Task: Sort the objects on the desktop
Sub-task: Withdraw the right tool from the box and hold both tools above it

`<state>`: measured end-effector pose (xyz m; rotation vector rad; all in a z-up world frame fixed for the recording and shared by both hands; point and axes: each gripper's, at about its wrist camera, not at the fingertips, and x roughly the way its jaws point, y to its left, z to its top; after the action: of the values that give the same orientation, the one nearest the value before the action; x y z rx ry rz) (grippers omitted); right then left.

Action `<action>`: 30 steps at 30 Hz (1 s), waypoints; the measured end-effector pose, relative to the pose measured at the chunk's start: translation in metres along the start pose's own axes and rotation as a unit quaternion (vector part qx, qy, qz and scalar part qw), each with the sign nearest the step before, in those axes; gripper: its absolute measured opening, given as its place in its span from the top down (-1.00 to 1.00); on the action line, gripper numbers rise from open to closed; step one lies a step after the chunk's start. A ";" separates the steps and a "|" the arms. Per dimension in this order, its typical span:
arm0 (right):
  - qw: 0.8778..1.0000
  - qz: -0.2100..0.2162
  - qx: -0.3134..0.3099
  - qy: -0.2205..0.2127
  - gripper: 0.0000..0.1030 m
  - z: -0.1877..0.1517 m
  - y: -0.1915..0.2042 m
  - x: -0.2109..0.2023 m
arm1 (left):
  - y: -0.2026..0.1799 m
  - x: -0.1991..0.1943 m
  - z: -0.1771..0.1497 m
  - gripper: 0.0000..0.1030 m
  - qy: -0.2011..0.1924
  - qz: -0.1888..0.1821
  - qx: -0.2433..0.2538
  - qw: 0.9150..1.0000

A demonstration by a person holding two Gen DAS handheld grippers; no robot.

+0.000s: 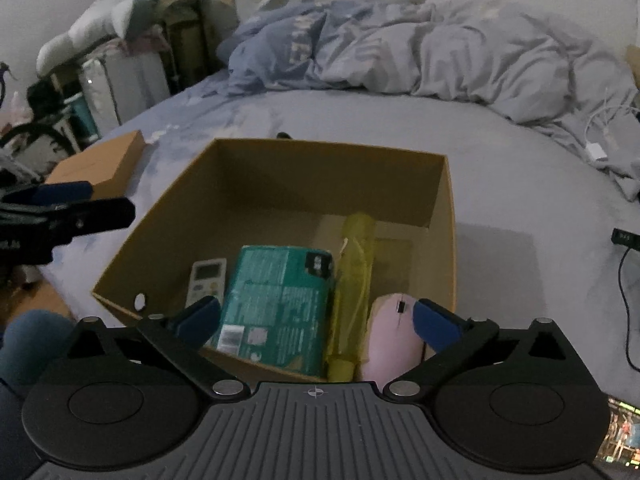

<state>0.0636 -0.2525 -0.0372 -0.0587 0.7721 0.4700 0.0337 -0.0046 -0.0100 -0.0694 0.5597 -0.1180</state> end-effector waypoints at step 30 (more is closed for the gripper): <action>0.998 -0.017 0.041 -0.041 -1.00 -0.010 0.008 0.009 | 0.015 -0.004 -0.017 -1.00 0.012 0.022 -0.001 1.000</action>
<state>0.0594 -0.2437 -0.0494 0.0229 0.7086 0.4051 0.0227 0.0098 -0.0238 -0.0566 0.5848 -0.0749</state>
